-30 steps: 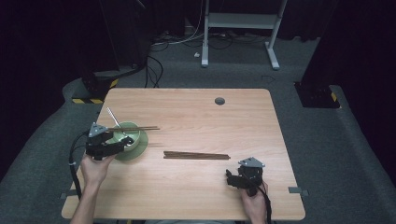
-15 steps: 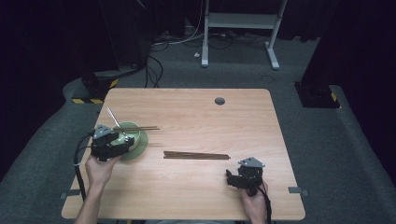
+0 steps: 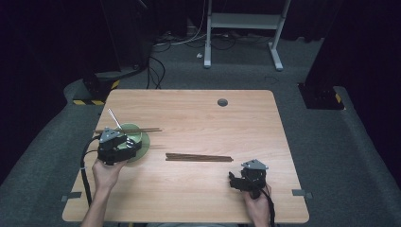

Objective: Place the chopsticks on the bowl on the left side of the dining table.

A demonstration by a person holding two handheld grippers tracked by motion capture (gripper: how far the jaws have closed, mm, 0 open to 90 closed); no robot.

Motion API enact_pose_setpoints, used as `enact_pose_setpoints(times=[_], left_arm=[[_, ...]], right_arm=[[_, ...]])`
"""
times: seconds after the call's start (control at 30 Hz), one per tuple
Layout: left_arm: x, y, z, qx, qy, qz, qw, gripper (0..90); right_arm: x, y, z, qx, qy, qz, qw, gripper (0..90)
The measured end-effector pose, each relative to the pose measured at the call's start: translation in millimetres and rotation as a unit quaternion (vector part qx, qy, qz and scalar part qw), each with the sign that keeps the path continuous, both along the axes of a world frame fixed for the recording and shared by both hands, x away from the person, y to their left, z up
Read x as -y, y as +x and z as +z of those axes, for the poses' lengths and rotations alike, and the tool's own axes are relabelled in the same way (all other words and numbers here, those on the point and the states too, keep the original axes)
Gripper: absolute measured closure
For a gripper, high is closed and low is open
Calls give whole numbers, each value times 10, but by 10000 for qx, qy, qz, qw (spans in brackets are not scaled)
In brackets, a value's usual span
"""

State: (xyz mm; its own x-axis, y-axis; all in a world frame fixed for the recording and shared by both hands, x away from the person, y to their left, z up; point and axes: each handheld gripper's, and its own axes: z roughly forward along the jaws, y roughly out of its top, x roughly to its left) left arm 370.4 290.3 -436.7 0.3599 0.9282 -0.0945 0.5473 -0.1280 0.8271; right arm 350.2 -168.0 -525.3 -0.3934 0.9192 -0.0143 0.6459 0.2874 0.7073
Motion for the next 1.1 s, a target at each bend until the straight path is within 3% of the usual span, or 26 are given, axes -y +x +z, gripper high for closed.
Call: enact_pose_setpoints(times=[1.1], left_arm=[[192, -62, -97, -64, -86, -367, 9993, 296]], right_arm=[[0, 0, 0, 0, 0, -1, 10000, 141]])
